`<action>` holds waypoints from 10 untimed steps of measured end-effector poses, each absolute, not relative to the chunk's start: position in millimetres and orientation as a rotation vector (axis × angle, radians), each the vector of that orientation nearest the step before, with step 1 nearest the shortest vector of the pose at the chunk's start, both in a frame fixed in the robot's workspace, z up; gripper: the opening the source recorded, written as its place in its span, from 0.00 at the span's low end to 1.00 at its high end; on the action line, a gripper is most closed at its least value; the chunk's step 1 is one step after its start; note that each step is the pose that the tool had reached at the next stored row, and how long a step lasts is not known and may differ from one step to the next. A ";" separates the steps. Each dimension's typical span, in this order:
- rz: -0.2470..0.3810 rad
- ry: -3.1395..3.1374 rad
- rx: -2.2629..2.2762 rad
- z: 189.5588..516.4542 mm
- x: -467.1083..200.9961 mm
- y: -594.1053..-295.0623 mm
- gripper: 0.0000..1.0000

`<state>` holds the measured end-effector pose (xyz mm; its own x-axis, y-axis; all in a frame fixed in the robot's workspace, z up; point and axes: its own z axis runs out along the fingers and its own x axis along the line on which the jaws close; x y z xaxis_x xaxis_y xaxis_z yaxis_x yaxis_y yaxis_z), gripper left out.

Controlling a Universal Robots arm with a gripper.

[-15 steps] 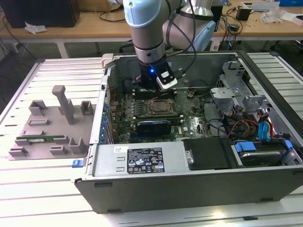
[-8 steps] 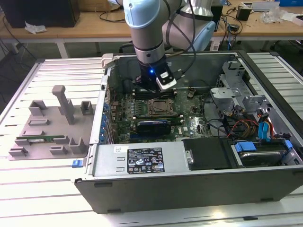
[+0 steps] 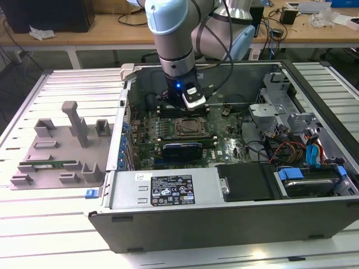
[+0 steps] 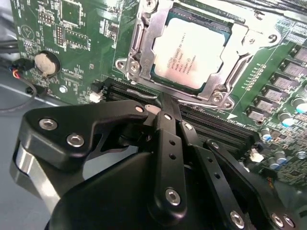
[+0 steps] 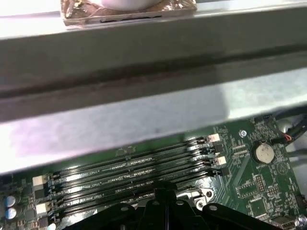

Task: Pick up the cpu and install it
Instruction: 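Install the first cpu locking lever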

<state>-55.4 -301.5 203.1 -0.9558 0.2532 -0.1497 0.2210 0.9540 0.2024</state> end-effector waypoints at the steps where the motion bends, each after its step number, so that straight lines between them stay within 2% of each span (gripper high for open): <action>1: 0.273 2.931 0.368 202.9 -55.4 -301.1 0.11; 10: 0.264 2.916 0.442 199.7 -54.7 -296.5 0.11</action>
